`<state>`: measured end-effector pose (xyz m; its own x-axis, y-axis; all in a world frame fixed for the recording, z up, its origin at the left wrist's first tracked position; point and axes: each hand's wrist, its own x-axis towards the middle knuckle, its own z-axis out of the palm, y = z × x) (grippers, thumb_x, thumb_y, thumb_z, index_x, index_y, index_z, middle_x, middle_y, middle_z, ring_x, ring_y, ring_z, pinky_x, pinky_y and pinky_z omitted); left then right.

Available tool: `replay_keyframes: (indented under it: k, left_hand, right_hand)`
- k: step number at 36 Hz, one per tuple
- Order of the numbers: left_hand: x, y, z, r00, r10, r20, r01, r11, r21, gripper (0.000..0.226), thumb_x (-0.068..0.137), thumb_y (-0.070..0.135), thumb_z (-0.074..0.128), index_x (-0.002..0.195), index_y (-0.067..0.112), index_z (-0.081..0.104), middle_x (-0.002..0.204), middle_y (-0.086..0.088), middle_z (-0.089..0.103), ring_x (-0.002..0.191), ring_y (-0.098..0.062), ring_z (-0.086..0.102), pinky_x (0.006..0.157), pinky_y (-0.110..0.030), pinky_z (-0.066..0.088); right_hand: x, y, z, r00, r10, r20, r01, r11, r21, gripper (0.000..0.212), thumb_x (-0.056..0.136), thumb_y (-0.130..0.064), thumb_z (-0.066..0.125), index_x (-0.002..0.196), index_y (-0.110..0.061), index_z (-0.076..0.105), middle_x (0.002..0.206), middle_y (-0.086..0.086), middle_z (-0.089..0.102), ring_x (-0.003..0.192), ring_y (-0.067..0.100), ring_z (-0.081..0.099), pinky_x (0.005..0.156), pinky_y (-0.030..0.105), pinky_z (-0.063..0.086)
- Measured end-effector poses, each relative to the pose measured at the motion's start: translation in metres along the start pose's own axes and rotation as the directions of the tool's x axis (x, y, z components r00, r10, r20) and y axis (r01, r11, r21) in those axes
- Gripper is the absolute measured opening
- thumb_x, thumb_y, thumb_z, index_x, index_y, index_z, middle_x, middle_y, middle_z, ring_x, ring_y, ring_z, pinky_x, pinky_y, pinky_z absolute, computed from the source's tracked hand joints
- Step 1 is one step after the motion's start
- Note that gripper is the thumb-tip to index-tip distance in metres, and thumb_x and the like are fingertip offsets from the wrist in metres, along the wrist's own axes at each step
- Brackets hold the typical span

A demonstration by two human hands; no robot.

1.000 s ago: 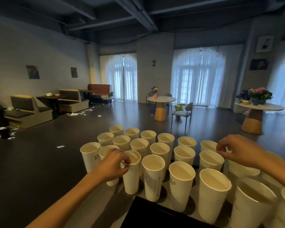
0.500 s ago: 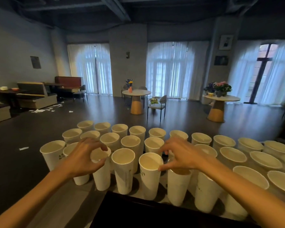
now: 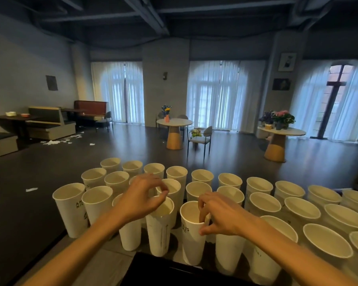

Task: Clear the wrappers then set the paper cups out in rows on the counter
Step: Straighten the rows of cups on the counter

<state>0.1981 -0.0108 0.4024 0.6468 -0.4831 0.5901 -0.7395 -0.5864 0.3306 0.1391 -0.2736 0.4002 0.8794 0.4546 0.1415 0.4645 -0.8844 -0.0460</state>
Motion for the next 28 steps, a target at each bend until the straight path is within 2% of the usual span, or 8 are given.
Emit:
replay_keyframes:
  k: [3,6,9,14,17,21,25,28]
  left_hand:
    - [0.032,0.011,0.027,0.991,0.068,0.118,-0.081,0.991,0.109,0.013,0.091,0.027,0.07,0.103,0.026,0.077,0.102,0.01,0.072,0.096,-0.004,0.059,0.087,-0.033,0.053]
    - [0.059,0.02,0.051,0.963,0.089,0.256,-0.152,0.959,0.237,0.027,0.094,0.023,0.069,0.12,0.026,0.072,0.121,0.006,0.07,0.114,-0.011,0.058,0.102,-0.035,0.047]
    - [0.078,0.022,0.068,0.937,0.063,0.345,-0.181,0.929,0.322,0.033,0.093,0.021,0.07,0.126,0.026,0.069,0.132,0.004,0.066,0.124,-0.017,0.054,0.107,-0.036,0.041]
    - [0.088,0.017,0.082,0.922,0.009,0.388,-0.153,0.927,0.342,0.027,0.091,0.018,0.073,0.117,0.025,0.074,0.126,0.0,0.068,0.114,-0.019,0.059,0.105,-0.036,0.045]
    - [0.09,0.018,0.086,0.928,0.034,0.372,-0.157,0.939,0.307,0.02,0.095,0.017,0.068,0.113,0.021,0.076,0.119,-0.001,0.071,0.106,-0.017,0.062,0.098,-0.028,0.043]
    - [0.09,0.018,0.084,0.923,0.062,0.38,-0.171,0.95,0.261,0.018,0.095,0.017,0.068,0.111,0.019,0.077,0.114,0.0,0.074,0.101,-0.015,0.064,0.089,-0.023,0.041]
    - [0.087,0.017,0.081,0.912,0.063,0.404,-0.173,0.955,0.242,0.018,0.093,0.019,0.071,0.108,0.02,0.079,0.111,0.0,0.075,0.096,-0.017,0.066,0.088,-0.031,0.054]
    - [0.085,0.018,0.079,0.91,0.058,0.41,-0.164,0.959,0.229,0.018,0.092,0.019,0.071,0.109,0.02,0.078,0.11,0.001,0.075,0.096,-0.016,0.066,0.086,-0.028,0.054]
  right_hand:
    - [-0.003,-0.002,-0.001,1.0,-0.013,-0.003,0.012,1.0,-0.015,0.031,0.08,-0.051,0.074,0.101,-0.028,0.073,0.111,-0.014,0.054,0.098,0.005,0.047,0.085,0.02,0.047]
    - [-0.007,-0.004,-0.001,1.0,-0.022,-0.005,0.022,0.999,-0.025,0.029,0.08,-0.049,0.073,0.1,-0.029,0.073,0.113,-0.013,0.055,0.101,0.007,0.047,0.088,0.024,0.049]
    - [-0.01,-0.004,0.002,1.0,-0.028,-0.014,0.027,0.999,-0.022,0.028,0.081,-0.049,0.072,0.1,-0.029,0.073,0.114,-0.012,0.054,0.102,0.007,0.047,0.088,0.024,0.049]
    - [-0.013,0.001,0.007,0.999,-0.024,-0.029,0.024,1.0,-0.002,0.04,0.079,-0.053,0.073,0.112,-0.031,0.068,0.119,-0.013,0.055,0.107,0.006,0.047,0.092,0.023,0.046]
    - [-0.015,0.005,0.004,0.999,-0.029,-0.046,0.029,0.999,0.014,0.057,0.075,-0.065,0.069,0.122,-0.034,0.061,0.123,-0.014,0.054,0.111,0.005,0.045,0.095,0.023,0.04]
    - [-0.016,0.011,0.003,0.997,-0.021,-0.08,0.025,0.999,0.038,0.07,0.07,-0.08,0.059,0.126,-0.038,0.056,0.125,-0.016,0.054,0.113,0.003,0.045,0.098,0.025,0.039]
    - [-0.017,0.015,0.003,0.993,-0.006,-0.118,0.014,0.997,0.073,0.069,0.07,-0.082,0.057,0.124,-0.039,0.058,0.124,-0.018,0.055,0.108,-0.001,0.045,0.092,0.02,0.038]
    - [-0.02,0.015,0.001,0.991,-0.003,-0.132,0.013,0.997,0.079,0.065,0.071,-0.079,0.059,0.12,-0.036,0.061,0.12,-0.018,0.057,0.1,-0.004,0.041,0.085,0.016,0.033]
